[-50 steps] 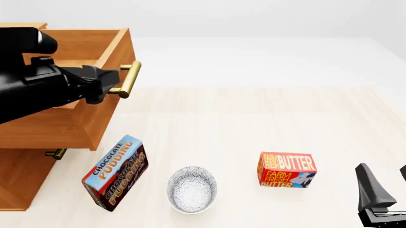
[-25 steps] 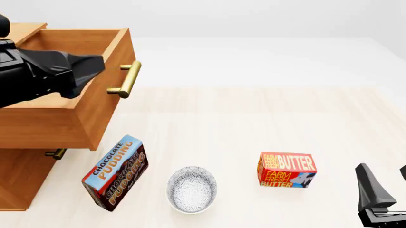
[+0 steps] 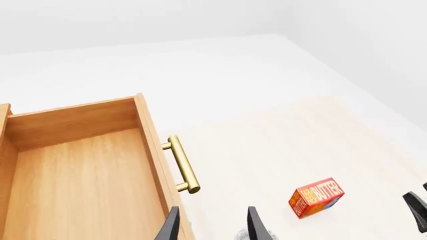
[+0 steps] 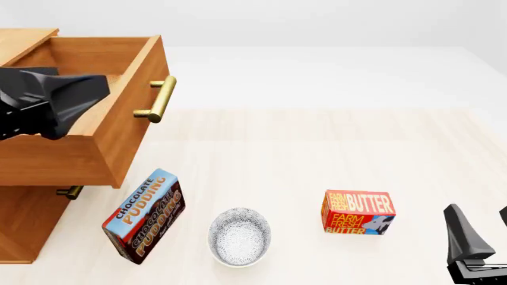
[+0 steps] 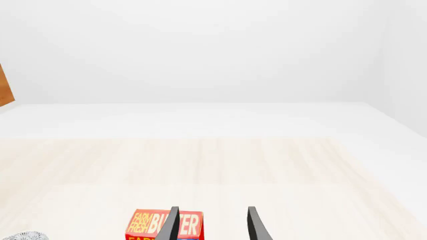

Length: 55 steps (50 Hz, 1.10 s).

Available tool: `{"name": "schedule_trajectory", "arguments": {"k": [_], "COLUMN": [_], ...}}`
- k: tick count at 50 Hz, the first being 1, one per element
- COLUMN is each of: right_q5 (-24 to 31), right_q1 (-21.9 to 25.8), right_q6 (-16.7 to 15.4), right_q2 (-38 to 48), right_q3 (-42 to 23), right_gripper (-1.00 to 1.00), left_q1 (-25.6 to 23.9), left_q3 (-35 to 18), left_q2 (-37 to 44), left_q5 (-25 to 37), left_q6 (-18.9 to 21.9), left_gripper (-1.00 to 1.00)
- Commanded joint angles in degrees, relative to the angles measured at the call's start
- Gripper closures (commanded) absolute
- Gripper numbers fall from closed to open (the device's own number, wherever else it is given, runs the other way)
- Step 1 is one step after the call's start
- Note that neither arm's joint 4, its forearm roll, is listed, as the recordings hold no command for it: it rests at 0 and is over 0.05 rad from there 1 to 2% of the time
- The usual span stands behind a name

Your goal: Put the bowl in the top drawer of the cabinet.

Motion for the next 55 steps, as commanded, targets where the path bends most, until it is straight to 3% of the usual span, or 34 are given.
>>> {"name": "schedule_trajectory", "arguments": {"k": [1,31,55], "right_q5": [0.0,0.0,0.0], "right_q1": [0.0,0.0,0.0], "right_q6": [0.0,0.0,0.0], "right_q2": [0.0,0.0,0.0], "right_q3": [0.0,0.0,0.0], "right_gripper": [-1.00,-1.00,-1.00], "left_q1": [-0.8,-5.1,-11.0], "left_q3": [1.2,5.5,8.8], "left_q2": [-2.9,-7.5,-4.5], "left_q5": [1.6,2.5,-1.1], "left_q6": [0.0,-3.3,-2.3], "left_gripper": [-1.00,-1.00,-1.00]}}
